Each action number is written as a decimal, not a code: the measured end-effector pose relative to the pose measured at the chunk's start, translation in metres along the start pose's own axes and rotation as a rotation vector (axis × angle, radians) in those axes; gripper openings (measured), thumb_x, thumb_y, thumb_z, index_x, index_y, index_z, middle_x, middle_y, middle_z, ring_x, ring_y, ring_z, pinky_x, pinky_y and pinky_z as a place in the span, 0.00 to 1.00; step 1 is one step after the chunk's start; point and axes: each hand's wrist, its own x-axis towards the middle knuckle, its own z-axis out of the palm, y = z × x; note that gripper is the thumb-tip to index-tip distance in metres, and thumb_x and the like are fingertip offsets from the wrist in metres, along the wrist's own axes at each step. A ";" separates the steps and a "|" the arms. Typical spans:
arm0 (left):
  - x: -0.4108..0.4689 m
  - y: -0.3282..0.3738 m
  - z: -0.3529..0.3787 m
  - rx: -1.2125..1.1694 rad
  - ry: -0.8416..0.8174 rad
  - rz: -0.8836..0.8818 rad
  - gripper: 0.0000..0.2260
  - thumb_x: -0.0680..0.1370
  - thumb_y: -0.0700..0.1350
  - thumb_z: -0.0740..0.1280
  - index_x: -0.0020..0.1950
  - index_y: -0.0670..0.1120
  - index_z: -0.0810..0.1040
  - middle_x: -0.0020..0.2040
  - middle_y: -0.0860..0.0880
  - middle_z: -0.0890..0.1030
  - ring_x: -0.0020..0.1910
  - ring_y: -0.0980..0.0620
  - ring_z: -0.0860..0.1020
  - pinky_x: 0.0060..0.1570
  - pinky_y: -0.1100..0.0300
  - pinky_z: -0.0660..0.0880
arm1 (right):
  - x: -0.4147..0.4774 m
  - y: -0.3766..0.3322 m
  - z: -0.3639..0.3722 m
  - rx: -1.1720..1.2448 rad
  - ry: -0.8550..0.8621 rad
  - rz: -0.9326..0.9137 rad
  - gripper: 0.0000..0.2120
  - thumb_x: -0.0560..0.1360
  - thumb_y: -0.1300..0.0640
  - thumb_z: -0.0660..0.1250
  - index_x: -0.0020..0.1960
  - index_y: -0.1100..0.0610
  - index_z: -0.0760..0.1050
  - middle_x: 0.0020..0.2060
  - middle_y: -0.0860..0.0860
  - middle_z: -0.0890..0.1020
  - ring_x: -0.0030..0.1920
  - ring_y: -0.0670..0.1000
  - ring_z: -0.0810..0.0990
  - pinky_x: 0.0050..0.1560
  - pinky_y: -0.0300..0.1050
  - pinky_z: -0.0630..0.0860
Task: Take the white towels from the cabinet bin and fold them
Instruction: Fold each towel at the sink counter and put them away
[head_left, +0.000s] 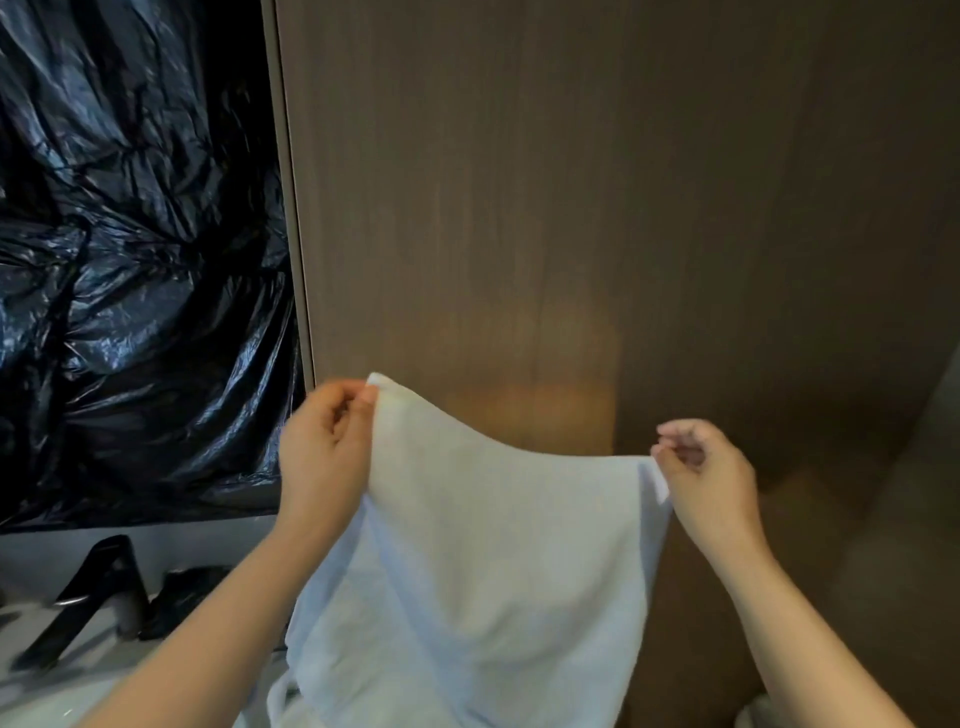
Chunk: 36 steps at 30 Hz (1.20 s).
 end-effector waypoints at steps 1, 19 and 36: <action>-0.008 0.000 0.003 -0.005 -0.045 0.024 0.08 0.79 0.50 0.63 0.45 0.47 0.79 0.36 0.48 0.79 0.35 0.50 0.75 0.33 0.60 0.70 | -0.007 -0.003 0.006 0.021 -0.041 -0.009 0.10 0.74 0.66 0.69 0.47 0.52 0.77 0.44 0.51 0.82 0.44 0.47 0.81 0.48 0.37 0.77; -0.119 -0.008 0.003 -0.073 -0.417 -0.107 0.05 0.73 0.50 0.67 0.42 0.56 0.83 0.37 0.61 0.82 0.39 0.61 0.78 0.39 0.73 0.69 | -0.129 -0.051 0.049 0.421 -0.651 0.104 0.09 0.77 0.58 0.67 0.55 0.52 0.82 0.50 0.43 0.85 0.53 0.41 0.82 0.52 0.34 0.76; -0.141 -0.007 -0.018 0.115 -0.378 0.007 0.04 0.71 0.57 0.69 0.40 0.59 0.76 0.44 0.65 0.79 0.43 0.68 0.75 0.38 0.78 0.66 | -0.145 -0.046 0.054 0.483 -0.558 0.150 0.07 0.72 0.45 0.68 0.46 0.46 0.81 0.41 0.49 0.82 0.42 0.49 0.80 0.42 0.46 0.77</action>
